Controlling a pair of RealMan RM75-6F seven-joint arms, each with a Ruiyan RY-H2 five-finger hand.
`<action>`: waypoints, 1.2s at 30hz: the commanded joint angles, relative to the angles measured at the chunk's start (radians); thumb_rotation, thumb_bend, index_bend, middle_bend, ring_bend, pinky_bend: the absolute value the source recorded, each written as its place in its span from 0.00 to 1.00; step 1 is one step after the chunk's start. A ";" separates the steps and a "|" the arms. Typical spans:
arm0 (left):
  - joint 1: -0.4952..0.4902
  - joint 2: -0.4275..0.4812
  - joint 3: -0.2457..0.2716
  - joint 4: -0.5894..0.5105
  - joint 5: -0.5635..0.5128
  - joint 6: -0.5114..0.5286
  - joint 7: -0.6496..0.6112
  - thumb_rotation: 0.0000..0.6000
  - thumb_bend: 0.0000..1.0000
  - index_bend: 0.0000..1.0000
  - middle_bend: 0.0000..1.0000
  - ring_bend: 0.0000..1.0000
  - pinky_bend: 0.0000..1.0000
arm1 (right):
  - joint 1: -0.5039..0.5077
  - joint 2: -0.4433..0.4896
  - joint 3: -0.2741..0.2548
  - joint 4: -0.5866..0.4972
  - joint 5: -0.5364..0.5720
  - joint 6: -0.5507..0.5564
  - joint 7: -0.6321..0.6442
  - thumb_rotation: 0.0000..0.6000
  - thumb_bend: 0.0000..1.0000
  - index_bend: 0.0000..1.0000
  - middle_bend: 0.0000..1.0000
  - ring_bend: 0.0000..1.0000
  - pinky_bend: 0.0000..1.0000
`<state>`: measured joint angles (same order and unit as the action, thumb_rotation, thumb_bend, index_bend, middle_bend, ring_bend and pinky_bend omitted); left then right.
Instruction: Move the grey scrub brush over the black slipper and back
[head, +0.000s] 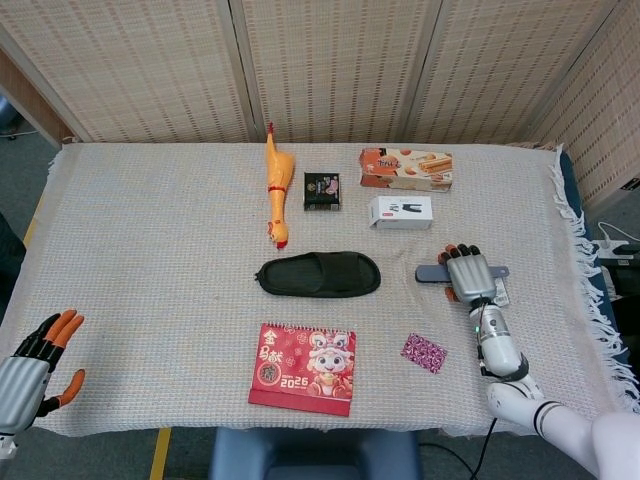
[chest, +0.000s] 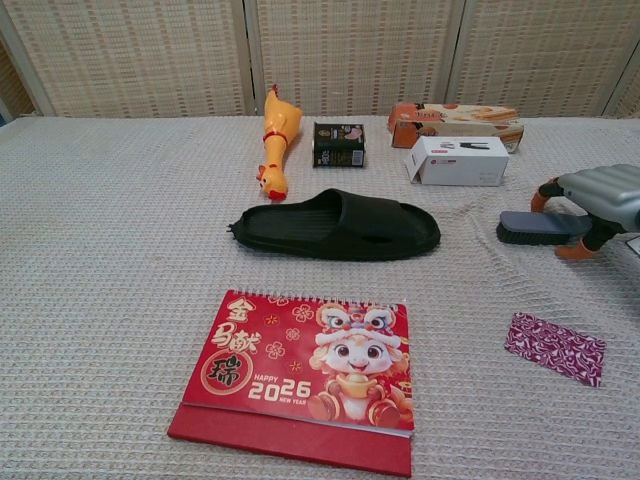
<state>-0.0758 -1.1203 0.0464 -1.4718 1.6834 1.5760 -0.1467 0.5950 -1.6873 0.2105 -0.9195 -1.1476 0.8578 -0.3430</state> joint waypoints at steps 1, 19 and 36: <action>0.001 0.000 0.000 0.001 0.001 0.003 -0.001 0.98 0.44 0.00 0.00 0.00 0.19 | 0.007 -0.011 0.001 0.017 -0.004 0.005 0.018 1.00 0.22 0.35 0.22 0.18 0.24; 0.002 0.000 0.001 -0.005 -0.002 -0.003 0.014 0.97 0.45 0.00 0.00 0.00 0.19 | 0.019 0.008 -0.006 0.001 -0.002 0.009 0.028 1.00 0.23 0.38 0.22 0.18 0.24; 0.006 0.003 0.004 -0.006 0.006 0.007 0.013 0.98 0.46 0.00 0.00 0.00 0.19 | 0.024 0.004 -0.024 0.002 -0.049 0.044 0.077 1.00 0.34 0.64 0.37 0.41 0.60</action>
<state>-0.0703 -1.1173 0.0500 -1.4778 1.6895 1.5835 -0.1337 0.6171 -1.6821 0.1893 -0.9185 -1.1916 0.9005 -0.2708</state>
